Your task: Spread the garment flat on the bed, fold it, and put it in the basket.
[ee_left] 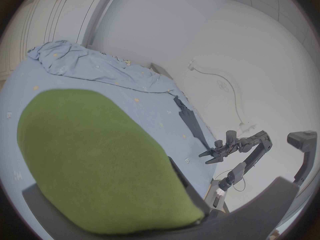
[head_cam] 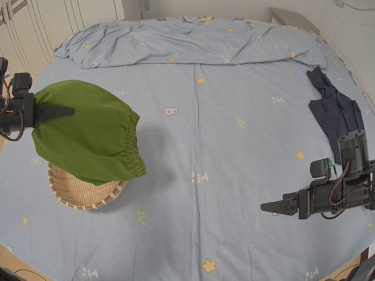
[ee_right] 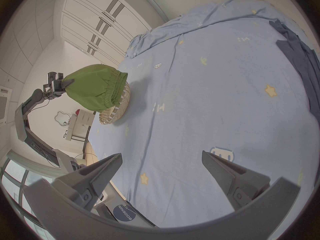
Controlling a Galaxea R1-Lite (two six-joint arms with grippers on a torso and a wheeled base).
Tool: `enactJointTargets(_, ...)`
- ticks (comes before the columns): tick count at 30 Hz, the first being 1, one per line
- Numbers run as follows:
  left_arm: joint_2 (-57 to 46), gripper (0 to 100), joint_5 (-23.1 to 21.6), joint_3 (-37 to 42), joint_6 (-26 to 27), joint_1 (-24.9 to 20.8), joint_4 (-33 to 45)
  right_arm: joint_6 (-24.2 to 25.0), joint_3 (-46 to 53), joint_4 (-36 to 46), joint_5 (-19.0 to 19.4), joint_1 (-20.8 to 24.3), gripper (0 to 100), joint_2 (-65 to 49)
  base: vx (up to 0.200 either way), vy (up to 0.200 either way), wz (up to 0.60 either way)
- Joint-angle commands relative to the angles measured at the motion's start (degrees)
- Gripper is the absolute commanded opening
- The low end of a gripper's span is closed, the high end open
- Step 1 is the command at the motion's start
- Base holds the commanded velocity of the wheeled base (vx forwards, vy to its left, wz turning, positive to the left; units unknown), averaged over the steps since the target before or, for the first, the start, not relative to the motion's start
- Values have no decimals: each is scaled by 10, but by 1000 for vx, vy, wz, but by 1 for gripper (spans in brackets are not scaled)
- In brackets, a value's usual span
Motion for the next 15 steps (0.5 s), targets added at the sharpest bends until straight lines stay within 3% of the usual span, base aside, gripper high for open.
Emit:
enactJointTargets(1,62,0,-21,-6,-10,45,-9,0,1,0,0,0,100,-2,0,0,0)
enactJointTargets(11,182,0,-26,39,-8,128,1,-1,1,1,0,1,100,-7,0,0,0)
enactJointTargets(15,191,0,-15,49,-9,132,3,-1,2,1,1,3,100,-7,0,0,0)
